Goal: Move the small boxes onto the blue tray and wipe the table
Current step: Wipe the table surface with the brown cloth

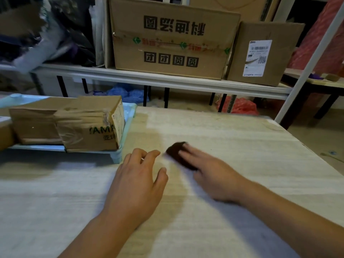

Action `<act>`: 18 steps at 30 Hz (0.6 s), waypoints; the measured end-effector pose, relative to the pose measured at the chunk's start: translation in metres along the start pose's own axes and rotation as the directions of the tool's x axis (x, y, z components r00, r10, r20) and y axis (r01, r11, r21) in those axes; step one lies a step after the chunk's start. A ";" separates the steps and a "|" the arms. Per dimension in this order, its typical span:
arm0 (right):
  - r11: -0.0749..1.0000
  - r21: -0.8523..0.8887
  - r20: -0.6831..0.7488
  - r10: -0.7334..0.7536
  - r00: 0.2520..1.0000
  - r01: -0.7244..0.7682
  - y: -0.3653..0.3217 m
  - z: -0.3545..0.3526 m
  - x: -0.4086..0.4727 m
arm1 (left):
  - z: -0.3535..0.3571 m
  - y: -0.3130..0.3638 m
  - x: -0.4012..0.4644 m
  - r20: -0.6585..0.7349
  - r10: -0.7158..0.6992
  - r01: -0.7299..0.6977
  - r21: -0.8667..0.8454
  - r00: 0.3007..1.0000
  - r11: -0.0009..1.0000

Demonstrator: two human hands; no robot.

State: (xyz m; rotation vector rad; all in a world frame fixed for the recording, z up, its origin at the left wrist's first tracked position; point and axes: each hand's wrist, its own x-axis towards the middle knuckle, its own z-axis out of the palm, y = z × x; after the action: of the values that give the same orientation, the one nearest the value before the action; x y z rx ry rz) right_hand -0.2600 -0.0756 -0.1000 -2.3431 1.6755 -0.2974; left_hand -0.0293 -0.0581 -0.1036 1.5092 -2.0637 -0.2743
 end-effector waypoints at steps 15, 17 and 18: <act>0.966 0.127 0.169 -0.243 0.955 0.224 -0.077 0.015 0.017 | -0.017 -0.007 0.003 -0.274 -0.042 -0.026 -0.243 0.961 0.970; 0.967 0.075 0.194 -0.254 0.947 0.244 -0.069 0.010 -0.021 | -0.019 -0.003 -0.001 -0.250 -0.034 -0.032 -0.257 0.968 0.966; 0.977 0.056 0.175 -0.214 0.961 0.208 -0.057 0.009 -0.033 | -0.017 -0.003 -0.001 -0.210 -0.032 -0.022 -0.249 0.977 0.968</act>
State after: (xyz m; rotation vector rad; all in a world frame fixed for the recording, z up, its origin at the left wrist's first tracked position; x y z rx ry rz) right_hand -0.2166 -0.0255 -0.0918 -2.4432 1.3302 -0.1475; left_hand -0.0176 -0.0555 -0.0915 1.3299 -1.7839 -0.3457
